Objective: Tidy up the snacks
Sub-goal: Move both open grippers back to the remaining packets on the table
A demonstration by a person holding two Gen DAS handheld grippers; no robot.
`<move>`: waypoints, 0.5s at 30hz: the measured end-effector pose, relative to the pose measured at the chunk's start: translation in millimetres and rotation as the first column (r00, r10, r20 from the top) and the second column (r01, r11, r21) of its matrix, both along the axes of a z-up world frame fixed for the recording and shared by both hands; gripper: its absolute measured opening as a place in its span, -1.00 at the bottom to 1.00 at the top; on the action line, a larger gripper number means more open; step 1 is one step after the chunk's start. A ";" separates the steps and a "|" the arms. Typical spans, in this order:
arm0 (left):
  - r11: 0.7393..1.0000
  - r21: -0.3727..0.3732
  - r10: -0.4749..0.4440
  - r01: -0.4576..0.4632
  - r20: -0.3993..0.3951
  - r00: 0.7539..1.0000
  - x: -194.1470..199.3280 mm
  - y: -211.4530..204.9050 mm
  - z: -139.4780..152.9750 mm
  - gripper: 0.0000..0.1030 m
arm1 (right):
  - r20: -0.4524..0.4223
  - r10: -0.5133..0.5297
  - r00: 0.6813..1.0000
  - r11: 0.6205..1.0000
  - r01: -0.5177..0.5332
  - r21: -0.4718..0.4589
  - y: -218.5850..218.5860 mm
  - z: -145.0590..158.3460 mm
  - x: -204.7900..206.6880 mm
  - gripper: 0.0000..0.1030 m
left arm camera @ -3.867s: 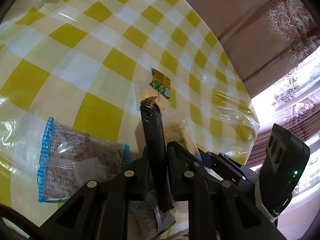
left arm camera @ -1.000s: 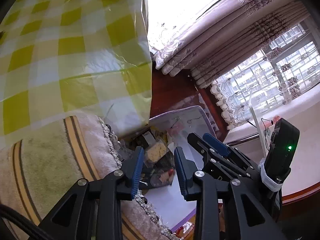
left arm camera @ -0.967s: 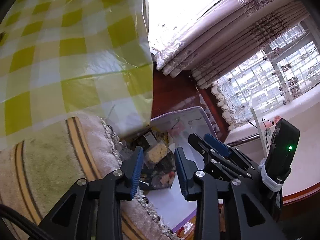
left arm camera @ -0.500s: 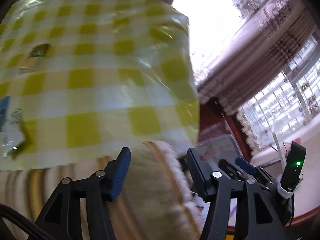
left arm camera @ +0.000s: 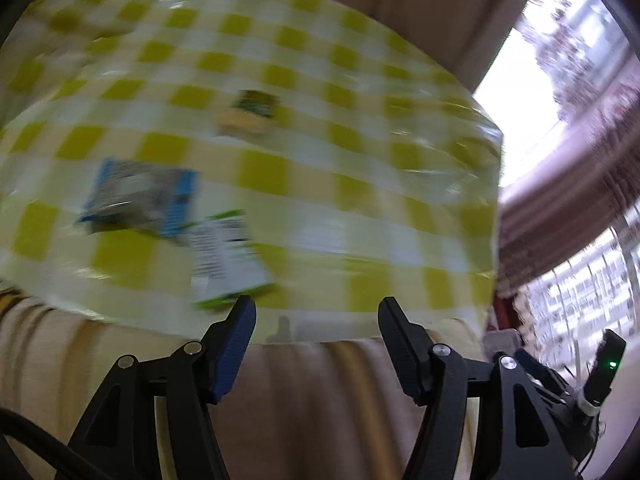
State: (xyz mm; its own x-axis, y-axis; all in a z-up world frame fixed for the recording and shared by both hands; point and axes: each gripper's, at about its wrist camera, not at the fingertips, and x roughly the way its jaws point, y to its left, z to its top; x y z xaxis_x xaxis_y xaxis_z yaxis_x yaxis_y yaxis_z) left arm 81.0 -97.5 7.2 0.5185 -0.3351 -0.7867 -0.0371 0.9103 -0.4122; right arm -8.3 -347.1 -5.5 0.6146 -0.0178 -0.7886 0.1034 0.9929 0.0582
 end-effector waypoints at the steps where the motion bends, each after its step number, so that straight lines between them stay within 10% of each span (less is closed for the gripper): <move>1: 1.000 0.003 0.020 -0.020 -0.012 1.000 -0.2 10.4 -2.2 0.25 | 0.001 0.017 1.000 1.000 -0.017 0.004 6.0 1.0 1.7 0.48; 15: 0.987 -0.023 0.158 -0.159 -0.049 0.986 -8.2 95.0 -14.2 0.25 | -0.016 0.263 0.965 0.965 -0.263 0.008 121.5 9.5 37.6 0.48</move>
